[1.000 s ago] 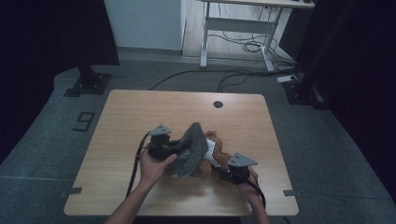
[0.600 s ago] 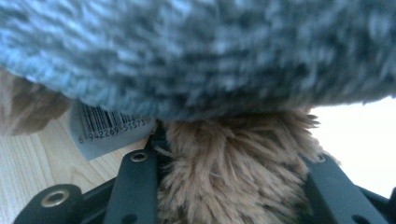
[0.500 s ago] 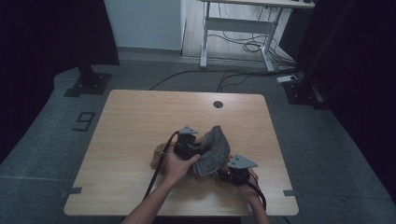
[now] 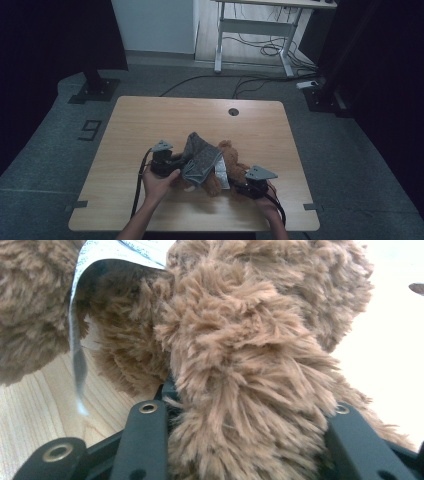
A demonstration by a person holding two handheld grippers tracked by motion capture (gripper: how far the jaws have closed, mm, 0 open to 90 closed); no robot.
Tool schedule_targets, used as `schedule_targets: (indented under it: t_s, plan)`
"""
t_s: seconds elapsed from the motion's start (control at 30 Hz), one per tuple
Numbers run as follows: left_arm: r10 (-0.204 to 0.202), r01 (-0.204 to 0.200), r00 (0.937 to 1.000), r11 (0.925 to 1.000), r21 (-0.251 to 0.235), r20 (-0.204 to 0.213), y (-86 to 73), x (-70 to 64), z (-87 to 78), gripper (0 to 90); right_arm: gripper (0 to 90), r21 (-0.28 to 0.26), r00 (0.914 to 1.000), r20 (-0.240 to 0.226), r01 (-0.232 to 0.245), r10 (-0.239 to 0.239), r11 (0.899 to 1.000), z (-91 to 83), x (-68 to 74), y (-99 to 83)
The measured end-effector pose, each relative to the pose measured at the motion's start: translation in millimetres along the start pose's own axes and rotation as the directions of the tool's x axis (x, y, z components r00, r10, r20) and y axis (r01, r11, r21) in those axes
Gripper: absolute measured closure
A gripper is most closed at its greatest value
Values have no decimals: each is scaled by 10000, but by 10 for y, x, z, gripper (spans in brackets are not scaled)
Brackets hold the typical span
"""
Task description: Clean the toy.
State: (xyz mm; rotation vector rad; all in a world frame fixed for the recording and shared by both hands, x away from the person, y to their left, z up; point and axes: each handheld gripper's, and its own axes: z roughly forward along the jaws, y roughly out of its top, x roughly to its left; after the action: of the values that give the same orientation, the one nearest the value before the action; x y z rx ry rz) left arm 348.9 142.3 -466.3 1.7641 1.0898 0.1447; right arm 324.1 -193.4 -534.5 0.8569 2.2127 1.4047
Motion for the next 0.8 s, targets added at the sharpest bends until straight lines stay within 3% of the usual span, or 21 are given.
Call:
schedule_targets:
  t_s: [0.27, 0.4, 0.67, 0.8]
  plan:
    - [89, -101, 9998, 9978, -648, -183, -142, 128, -323, 779, 575, -62, 9998, -43, -184, 184, 9998, -2, -7, -32]
    - [-154, 122, 9993, 9957, -921, -334, -260, 231, -440, 779, 572, -71, 9995, -75, -291, 291, 9996, 3, -11, -31]
    - [-361, 297, 9972, 9949, -960, -661, -402, 351, -555, 779, 569, -37, 9997, -104, -213, 213, 9998, 2, -19, -31]
    - [-684, 637, 9967, 9927, -1021, -432, -467, 436, -536, 776, 566, -61, 9996, -39, -283, 283, 9996, 2, -5, -39]
